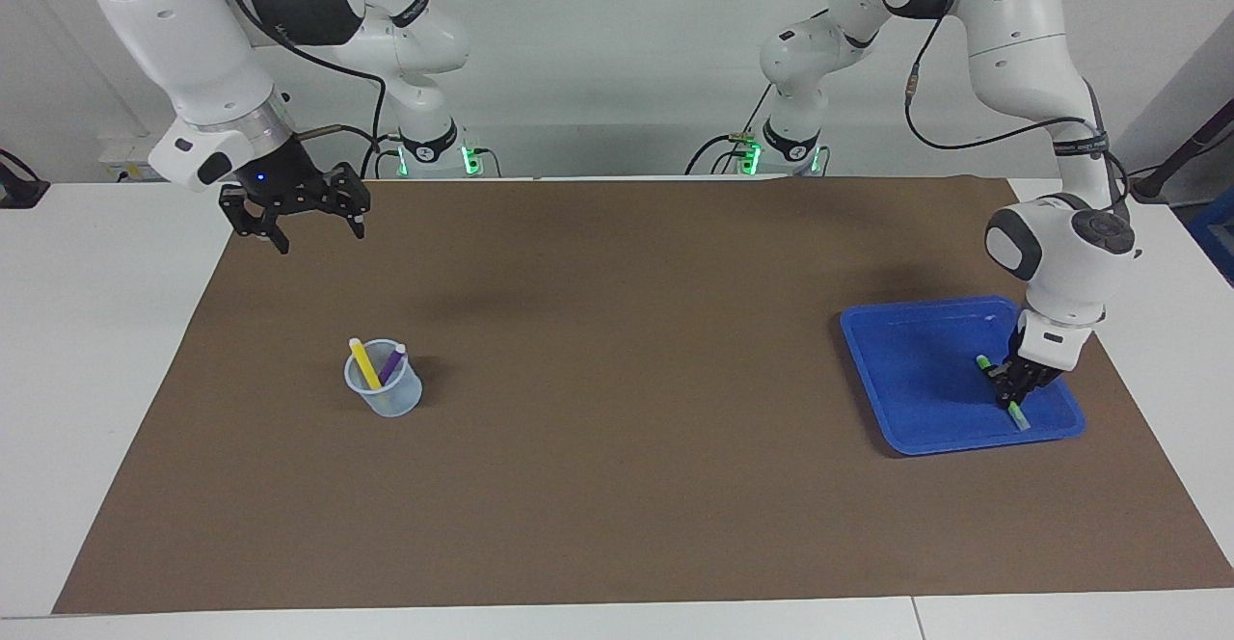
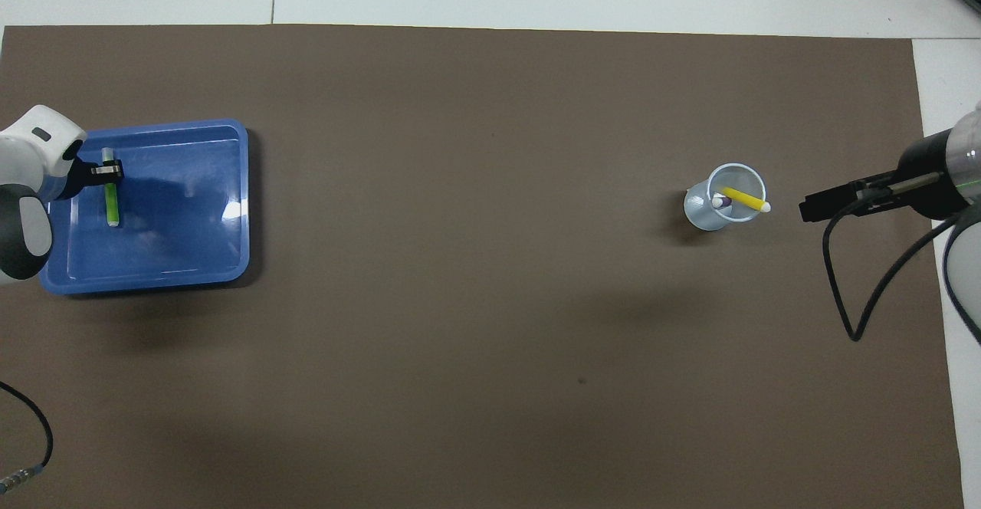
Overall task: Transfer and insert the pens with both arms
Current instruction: 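Lower the left gripper onto the green pen in the tray and grasp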
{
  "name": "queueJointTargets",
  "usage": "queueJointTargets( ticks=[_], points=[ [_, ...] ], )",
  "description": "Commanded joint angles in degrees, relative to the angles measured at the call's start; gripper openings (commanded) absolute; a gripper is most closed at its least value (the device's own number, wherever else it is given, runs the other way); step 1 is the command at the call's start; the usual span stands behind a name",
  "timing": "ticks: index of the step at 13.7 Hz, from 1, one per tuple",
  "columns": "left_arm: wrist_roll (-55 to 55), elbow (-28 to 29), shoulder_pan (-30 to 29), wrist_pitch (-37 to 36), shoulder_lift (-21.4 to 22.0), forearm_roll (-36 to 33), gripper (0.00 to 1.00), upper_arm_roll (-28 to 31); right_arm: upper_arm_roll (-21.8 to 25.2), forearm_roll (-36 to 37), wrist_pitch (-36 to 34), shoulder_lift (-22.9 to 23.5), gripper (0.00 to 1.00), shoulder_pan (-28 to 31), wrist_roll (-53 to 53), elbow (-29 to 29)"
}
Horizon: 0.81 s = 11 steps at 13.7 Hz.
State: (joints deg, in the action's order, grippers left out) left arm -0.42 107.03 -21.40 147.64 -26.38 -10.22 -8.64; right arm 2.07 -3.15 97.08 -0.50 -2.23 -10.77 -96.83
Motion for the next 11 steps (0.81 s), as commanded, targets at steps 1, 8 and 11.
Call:
queueJointTargets(
  ticks=[1,8,11],
  points=[
    [-4.74,1.43,0.56,0.2,0.19,-0.68,0.0,0.11,-0.31,1.31,-1.28,-0.3,1.0,0.21,1.19,0.5],
    [-16.45,-5.42,4.17,-11.3,0.37,0.63,0.0,-0.41,-0.4,1.22,-1.54,-0.38,1.0,-0.14,1.89,0.5],
    [-16.63,-9.99,4.52,-18.5,1.86,7.56,0.0,-0.5,-0.57,1.22,-1.46,-0.38,1.0,-0.14,2.51,0.5]
  ],
)
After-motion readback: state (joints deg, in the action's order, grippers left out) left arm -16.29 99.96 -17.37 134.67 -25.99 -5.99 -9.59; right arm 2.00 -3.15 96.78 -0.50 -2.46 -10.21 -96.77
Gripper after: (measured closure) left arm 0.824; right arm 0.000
